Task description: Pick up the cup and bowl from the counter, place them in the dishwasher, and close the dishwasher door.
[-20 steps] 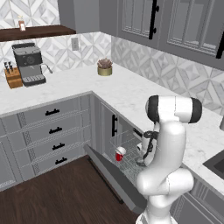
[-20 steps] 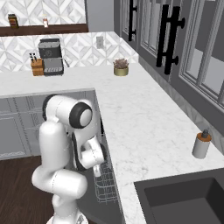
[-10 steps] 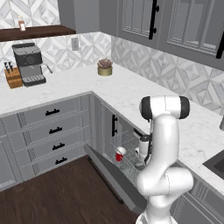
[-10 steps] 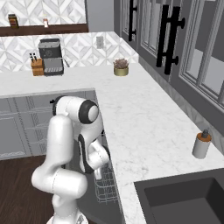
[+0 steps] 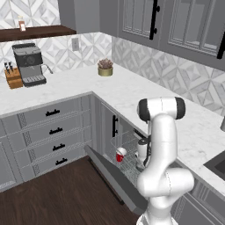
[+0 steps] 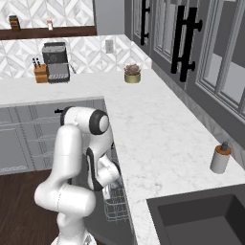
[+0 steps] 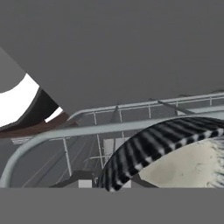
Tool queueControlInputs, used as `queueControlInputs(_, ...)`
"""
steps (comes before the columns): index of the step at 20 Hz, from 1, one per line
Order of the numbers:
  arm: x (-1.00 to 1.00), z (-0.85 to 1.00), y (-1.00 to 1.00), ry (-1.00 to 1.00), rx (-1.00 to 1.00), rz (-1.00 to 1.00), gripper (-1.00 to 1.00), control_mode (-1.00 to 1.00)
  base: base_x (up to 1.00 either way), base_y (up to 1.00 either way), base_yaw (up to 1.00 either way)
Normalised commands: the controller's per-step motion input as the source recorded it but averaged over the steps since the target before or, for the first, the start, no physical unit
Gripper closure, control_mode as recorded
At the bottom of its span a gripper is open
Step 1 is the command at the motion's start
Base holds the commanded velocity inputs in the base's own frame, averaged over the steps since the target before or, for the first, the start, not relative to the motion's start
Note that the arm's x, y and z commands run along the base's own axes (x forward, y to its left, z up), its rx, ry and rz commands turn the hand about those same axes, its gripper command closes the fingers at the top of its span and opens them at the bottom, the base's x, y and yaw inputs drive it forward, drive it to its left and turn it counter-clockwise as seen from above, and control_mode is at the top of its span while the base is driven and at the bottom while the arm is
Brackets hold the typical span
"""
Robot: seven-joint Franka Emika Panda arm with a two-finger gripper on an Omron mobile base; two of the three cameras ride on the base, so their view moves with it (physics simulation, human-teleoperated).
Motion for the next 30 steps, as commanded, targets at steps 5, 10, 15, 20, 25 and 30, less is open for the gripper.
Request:
queueControlInputs(5, 0.00, -0.17, 0.00, 0.00, 0.00, 0.00, -1.00, -1.00, 0.00, 0.00, 0.00)
queueControlInputs(10, -0.15, 0.21, 0.00, -0.03, 0.00, 0.00, -1.00, -1.00, 0.00, 0.00, 0.00)
queueControlInputs(15, -0.28, 0.65, 0.00, 0.06, 0.00, 0.00, -1.00, -1.00, 0.00, 0.00, 0.00)
queueControlInputs(20, -0.33, 0.92, 0.00, 0.03, 0.00, 0.00, -1.00, -1.00, 0.00, 0.00, 0.00)
queueControlInputs(25, -0.16, 1.00, 0.00, -0.07, 0.00, 0.02, -1.00, -1.00, 0.00, 0.00, 0.00)
queueControlInputs(30, -0.02, 1.00, 0.20, -0.02, 0.00, 0.07, -1.00, -1.00, 0.00, 0.00, 0.00)
